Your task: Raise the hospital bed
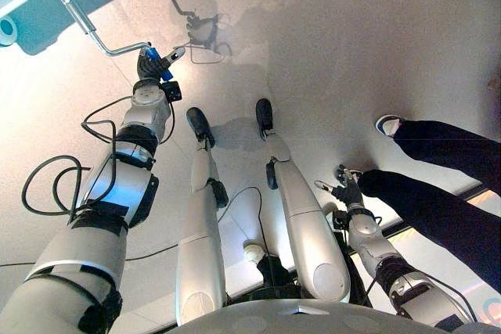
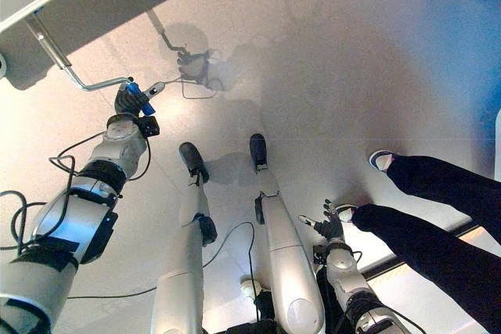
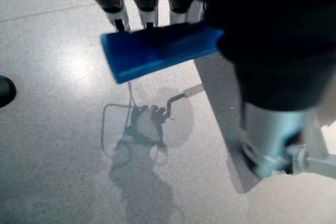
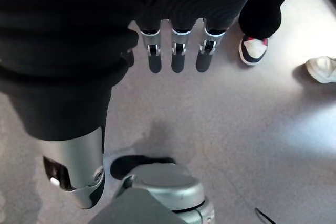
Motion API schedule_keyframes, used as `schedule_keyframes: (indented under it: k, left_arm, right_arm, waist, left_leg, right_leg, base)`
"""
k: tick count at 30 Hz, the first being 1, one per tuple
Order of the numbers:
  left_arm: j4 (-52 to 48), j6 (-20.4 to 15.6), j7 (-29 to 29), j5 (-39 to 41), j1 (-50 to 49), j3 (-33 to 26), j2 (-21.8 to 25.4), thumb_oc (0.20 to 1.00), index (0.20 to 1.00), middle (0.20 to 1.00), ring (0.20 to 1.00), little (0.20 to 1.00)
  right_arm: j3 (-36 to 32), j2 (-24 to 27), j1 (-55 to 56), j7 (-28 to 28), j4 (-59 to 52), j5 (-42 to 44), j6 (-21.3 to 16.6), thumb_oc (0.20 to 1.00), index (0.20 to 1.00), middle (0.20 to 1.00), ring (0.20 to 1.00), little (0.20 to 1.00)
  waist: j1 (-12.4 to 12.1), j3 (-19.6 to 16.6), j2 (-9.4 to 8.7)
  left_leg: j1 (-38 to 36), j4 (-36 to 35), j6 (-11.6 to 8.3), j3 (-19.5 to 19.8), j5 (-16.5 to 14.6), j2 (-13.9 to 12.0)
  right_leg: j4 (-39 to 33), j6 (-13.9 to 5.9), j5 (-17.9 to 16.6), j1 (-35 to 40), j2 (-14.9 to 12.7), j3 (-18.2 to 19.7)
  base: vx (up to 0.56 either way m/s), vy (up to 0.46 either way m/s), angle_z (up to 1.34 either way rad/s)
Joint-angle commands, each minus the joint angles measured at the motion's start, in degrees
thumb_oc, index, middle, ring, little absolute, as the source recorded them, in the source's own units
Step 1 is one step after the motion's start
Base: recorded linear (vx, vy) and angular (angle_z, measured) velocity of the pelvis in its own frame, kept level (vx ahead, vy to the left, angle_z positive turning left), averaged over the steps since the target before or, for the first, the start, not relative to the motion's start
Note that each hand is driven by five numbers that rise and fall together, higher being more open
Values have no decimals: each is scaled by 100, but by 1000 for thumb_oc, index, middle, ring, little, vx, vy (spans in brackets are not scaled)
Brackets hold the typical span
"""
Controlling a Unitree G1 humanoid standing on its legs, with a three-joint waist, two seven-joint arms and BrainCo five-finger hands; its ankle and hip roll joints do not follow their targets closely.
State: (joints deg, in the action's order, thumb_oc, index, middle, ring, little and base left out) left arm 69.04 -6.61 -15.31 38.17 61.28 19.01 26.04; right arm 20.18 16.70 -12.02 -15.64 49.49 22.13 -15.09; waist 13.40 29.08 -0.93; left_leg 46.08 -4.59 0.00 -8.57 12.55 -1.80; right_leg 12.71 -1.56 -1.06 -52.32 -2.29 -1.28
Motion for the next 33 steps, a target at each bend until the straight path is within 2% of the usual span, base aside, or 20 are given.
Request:
schedule_keyframes:
  k: [1, 33]
  left_arm:
    - [126, -161, 85, 65, 574, 52, -53, 200, 200, 200, 200, 200]
    - [-98, -275, 58, 45, 731, 219, -125, 200, 200, 200, 200, 200]
  right_arm:
    - [-73, 128, 632, -136, -309, 116, -124, 1000, 1000, 1000, 1000, 1000]
    - [75, 144, 635, -96, -208, 44, -141, 1000, 1000, 1000, 1000, 1000]
  waist:
    - [7, 71, -395]
    - [-13, 71, -279]
  left_leg:
    - [-458, -41, -250, 20, -353, 125]
    - [-570, -41, -280, 14, -371, 108]
  right_leg:
    - [-1670, -634, -1477, 508, -43, 212]
    - [-1615, -603, -1448, 527, 16, 184]
  base:
    - [0, 0, 0]
    - [0, 0, 0]
